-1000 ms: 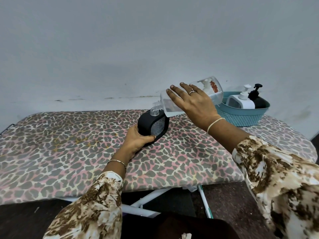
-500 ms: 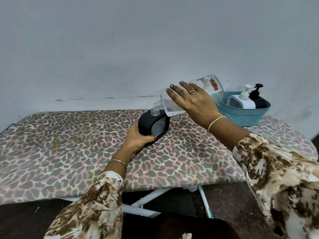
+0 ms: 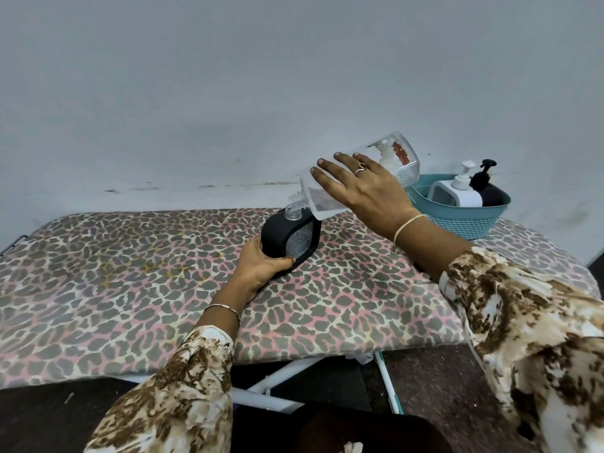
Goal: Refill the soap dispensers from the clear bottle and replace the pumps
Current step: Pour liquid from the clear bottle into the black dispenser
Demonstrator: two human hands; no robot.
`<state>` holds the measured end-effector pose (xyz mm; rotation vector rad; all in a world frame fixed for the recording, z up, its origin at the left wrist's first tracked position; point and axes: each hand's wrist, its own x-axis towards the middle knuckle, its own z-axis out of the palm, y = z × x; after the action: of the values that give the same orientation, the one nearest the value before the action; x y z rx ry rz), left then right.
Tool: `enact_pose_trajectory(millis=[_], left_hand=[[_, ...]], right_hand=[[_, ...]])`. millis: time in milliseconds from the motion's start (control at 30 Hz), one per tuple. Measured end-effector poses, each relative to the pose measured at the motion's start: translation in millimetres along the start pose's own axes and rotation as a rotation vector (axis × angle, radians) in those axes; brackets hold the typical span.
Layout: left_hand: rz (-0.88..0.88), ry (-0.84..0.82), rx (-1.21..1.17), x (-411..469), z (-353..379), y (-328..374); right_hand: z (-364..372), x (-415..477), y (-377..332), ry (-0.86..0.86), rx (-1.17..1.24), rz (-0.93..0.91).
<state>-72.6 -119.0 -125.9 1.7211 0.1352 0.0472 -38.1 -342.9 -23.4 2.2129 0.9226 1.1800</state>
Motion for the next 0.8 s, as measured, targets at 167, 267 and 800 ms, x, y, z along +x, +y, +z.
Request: enact_pose_trajectory(millis=[167,267,800], left_hand=[[0.002,0.004,0.001,-0.5,0.5,1.1],[0.016,0.002,-0.006,-1.8,0.9,1.5],[0.026,0.006,-0.02,-4.2,0.6,1.7]], right_hand=[[1.0,1.9,2.0,0.028,-0.026,-0.027],[1.1,2.6,2.2,0.028,-0.035,-0.038],[-1.7,18.2,16.4,0.091,-0.136,-0.186]])
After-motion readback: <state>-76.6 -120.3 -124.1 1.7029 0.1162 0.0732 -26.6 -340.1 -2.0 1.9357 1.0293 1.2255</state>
